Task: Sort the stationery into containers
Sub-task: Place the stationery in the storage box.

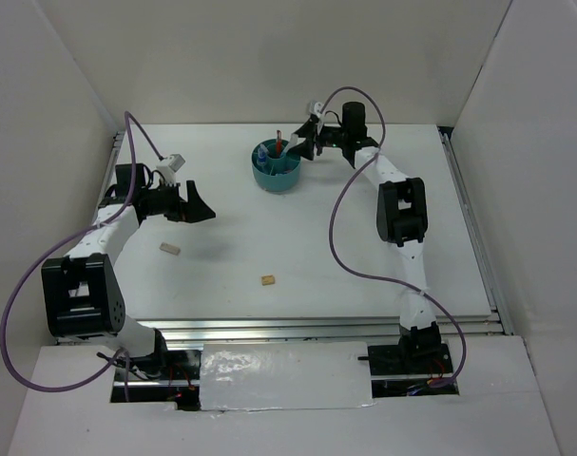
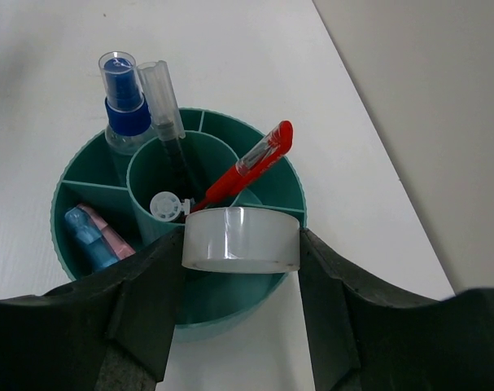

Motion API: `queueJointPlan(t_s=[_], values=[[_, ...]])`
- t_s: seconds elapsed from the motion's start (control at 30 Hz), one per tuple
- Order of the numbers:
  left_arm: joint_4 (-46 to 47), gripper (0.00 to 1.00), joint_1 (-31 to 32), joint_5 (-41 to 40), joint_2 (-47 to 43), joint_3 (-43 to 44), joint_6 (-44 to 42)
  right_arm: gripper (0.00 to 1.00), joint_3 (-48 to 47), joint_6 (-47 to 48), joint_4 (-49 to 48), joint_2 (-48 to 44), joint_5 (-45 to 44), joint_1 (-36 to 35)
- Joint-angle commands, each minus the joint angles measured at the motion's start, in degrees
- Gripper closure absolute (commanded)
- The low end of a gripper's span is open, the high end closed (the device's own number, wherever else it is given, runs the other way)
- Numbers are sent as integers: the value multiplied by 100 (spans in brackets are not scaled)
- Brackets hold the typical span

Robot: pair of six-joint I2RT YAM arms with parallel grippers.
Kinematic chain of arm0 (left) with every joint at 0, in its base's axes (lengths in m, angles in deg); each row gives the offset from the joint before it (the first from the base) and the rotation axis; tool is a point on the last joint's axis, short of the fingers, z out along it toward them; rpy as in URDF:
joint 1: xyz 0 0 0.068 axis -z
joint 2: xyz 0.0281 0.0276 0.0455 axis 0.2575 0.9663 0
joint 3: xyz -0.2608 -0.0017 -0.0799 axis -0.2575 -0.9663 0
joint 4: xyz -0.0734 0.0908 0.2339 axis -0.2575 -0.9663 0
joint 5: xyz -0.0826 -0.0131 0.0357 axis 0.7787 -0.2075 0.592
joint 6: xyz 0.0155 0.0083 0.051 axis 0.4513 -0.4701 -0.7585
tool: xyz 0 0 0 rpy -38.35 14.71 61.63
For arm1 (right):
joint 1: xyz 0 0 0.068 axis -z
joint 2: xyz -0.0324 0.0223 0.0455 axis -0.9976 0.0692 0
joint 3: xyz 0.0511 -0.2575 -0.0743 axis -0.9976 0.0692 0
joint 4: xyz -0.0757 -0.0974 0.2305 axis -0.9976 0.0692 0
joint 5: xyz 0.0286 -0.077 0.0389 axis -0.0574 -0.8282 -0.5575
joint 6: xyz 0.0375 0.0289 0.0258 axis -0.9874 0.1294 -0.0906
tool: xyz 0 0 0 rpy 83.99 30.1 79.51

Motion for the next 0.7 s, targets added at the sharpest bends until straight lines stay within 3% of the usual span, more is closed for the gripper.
queueJointPlan(t_s=[0.0,0.23,0.47,0.57,0.63,0.67], values=[[133,1,-49,74,51,223,77,38,-258,126,-2,38,-29,-89],[134,1,-67,-14,33,302,68,20,-214,179,15,3,-55,-97],[11,1,-251,-215,-177,399,-19,19,426,-40,-518,-574,-38,-27],[-717,1,-365,-505,-335,662,-905,21,1260,-497,-1168,-1355,-20,148],[-1568,3,-436,-733,-344,978,-1967,23,2048,-978,-1547,-1814,-134,315],[-1972,4,-462,-787,-266,1118,-2902,23,2315,-1147,-1845,-2312,-230,385]])
